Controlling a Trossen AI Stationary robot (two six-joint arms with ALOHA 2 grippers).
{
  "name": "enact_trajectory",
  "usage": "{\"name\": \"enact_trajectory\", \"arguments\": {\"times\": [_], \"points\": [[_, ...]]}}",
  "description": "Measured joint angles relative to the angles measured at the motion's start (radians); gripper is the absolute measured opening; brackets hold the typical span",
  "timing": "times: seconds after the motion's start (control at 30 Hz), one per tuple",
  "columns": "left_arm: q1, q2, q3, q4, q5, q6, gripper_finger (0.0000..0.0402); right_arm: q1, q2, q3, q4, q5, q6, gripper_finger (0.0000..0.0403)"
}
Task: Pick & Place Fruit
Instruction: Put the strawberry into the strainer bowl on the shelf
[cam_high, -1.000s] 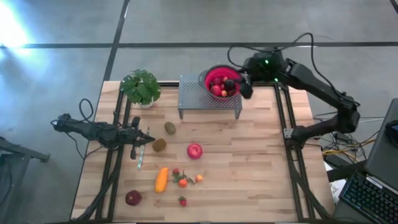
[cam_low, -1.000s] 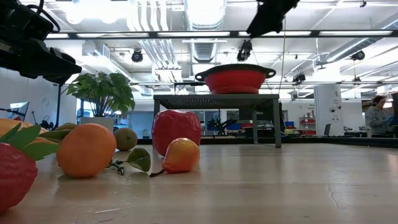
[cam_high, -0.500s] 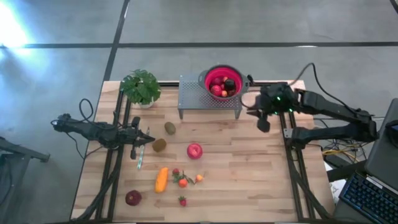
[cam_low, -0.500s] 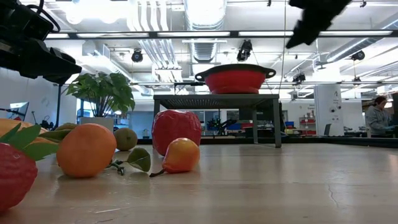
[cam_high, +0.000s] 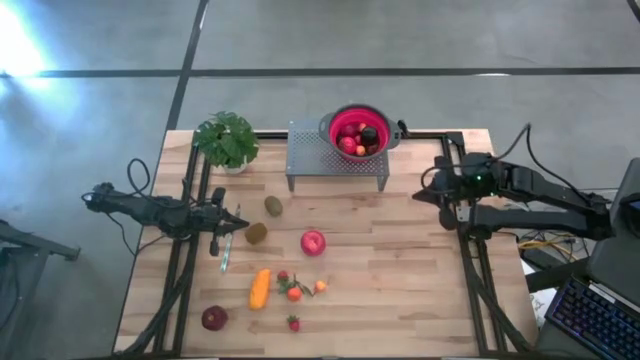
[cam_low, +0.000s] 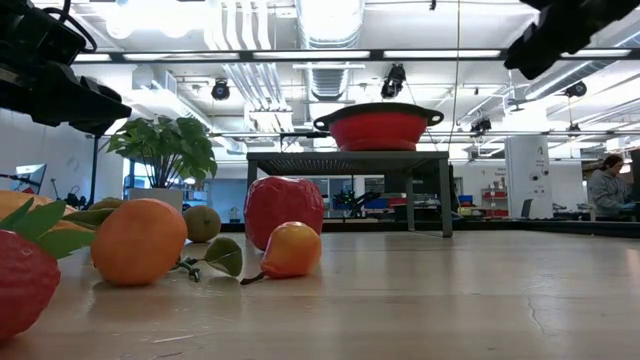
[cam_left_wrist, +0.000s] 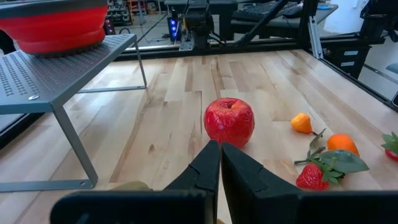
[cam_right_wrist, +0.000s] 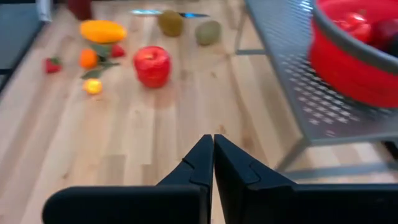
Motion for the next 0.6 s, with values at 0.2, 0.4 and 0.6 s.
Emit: {"name": "enact_trajectory", "arguments": {"times": [0.2, 0.4, 0.6], "points": [[0.0, 0.0, 0.0, 0.006, -0.019, 0.036, 0.0021, 0.0, -0.073, -0.035, 0.01, -0.032, -0.013, 0.0008], [0.0, 0.0, -0.002, 0.056, -0.053, 0.123, 0.0021, -0.001, -0.099, -0.017, 0.007, -0.027, -0.014, 0.0008], [0.0, 0.0, -0.002, 0.166, -0.052, 0.009, 0.0021, -0.001, -0.09, -0.015, 0.003, -0.025, -0.013, 0.0008]]}}
